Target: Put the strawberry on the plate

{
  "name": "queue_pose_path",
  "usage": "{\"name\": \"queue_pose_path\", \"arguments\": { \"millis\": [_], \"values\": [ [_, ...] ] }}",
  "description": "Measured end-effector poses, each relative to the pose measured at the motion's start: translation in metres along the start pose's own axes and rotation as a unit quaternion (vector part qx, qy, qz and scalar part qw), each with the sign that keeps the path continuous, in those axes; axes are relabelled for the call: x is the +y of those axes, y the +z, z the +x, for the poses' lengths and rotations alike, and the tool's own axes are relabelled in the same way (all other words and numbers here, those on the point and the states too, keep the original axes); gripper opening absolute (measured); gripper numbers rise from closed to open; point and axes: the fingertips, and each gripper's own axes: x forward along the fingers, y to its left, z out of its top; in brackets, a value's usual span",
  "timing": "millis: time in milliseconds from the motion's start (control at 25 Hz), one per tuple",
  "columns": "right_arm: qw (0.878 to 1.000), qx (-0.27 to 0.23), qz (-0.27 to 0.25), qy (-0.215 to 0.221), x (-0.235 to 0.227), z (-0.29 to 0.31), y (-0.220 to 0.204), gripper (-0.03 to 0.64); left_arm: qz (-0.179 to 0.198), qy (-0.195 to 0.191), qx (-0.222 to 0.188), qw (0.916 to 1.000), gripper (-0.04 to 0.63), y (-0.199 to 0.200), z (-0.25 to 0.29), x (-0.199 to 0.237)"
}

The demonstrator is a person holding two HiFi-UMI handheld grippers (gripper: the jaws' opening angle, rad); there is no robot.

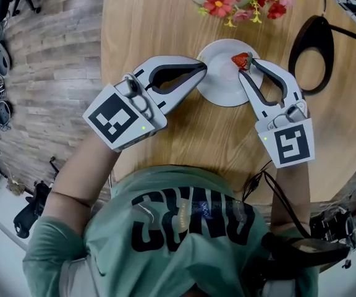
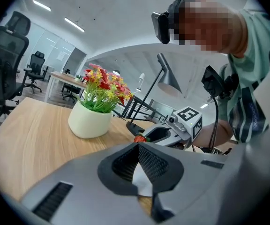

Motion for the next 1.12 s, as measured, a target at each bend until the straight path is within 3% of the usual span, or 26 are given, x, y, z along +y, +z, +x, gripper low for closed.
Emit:
{"name": "queue_pose_path", "arguments": {
  "millis": [600, 800, 920, 1120],
  "values": [
    [0.999, 0.036, -0.036, 0.009, 0.005, 0.013, -0.012, 0.112, 0.009, -0.011, 0.005, 0.9999, 0.005, -0.013, 0.009, 0.000],
    [1.000, 0.012, -0.022, 0.013, 0.004, 0.013, -0.009, 0.114, 0.004, -0.012, 0.007, 0.9999, 0.005, -0.015, 0.008, -0.001],
    [1.000, 0.004, -0.015, 0.011, 0.003, 0.011, -0.005, 0.239, 0.003, -0.013, 0.005, 0.9999, 0.004, -0.015, 0.007, -0.002],
    [1.000, -0.002, -0.015, 0.005, 0.001, 0.011, -0.003, 0.241, 0.001, -0.015, 0.007, 0.9999, 0.005, -0.017, 0.006, -0.002]
  ]
}}
